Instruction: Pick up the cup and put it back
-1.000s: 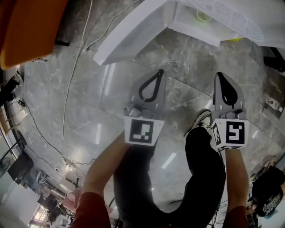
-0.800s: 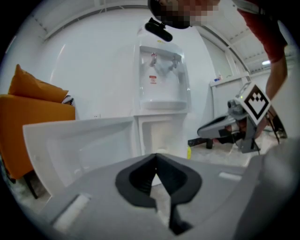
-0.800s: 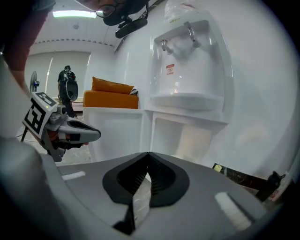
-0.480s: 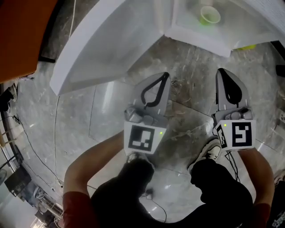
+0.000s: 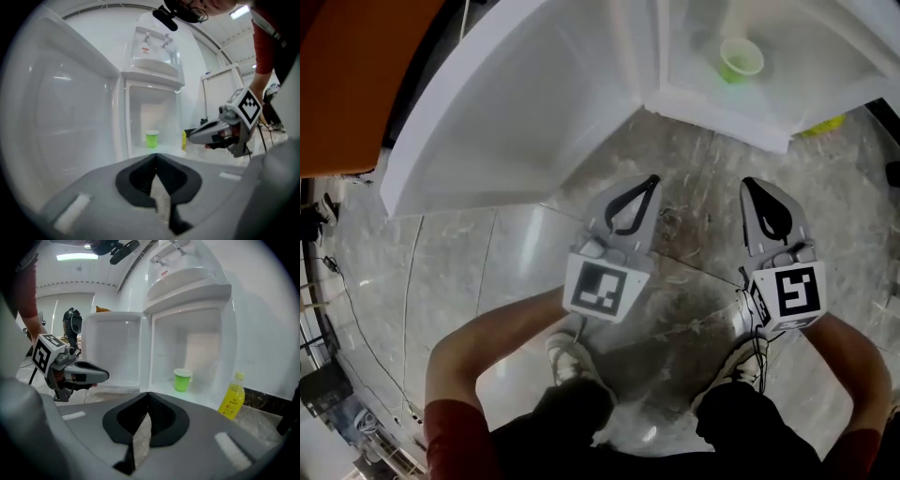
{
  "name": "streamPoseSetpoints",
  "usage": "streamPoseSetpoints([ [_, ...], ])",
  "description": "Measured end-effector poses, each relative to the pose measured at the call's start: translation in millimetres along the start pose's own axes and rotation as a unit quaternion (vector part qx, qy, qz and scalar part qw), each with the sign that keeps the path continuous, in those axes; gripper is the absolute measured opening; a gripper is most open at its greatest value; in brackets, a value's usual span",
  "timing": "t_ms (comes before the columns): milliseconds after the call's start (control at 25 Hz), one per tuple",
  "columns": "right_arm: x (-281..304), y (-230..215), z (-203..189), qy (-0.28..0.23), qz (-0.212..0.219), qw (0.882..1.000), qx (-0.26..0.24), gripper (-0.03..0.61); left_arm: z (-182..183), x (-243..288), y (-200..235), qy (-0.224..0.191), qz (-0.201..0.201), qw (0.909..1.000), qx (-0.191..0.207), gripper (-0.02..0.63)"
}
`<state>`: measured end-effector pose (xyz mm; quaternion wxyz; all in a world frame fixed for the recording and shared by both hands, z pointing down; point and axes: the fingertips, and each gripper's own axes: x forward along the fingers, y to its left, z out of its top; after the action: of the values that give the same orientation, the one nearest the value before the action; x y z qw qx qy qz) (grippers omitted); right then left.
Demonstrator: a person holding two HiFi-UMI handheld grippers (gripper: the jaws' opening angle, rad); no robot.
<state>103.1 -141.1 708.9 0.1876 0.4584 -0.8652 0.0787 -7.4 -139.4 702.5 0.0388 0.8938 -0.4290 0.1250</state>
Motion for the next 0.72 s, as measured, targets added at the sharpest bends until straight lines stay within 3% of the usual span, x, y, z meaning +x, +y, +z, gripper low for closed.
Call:
streamPoseSetpoints([
  [320, 6.7, -15.3, 7.3, -0.035, -0.037, 0.998, 0.041, -0.002, -3.3, 4.2, 4.3, -0.005, 0.028, 0.9993, -0.023, 0.0],
  [520, 10.0, -17.3, -4.9, -0.025, -0.054, 0.996, 0.065, -0.002, -6.4, 10.1, -1.1, -0.01, 0.026, 0.9995, -0.016, 0.0],
  [720, 12.8, -14.0, -9.9, -0.021, -0.053, 0.996, 0.066, -0.002, -13.4, 12.5, 6.4, -0.005, 0.045, 0.9984, -0.034, 0.0],
])
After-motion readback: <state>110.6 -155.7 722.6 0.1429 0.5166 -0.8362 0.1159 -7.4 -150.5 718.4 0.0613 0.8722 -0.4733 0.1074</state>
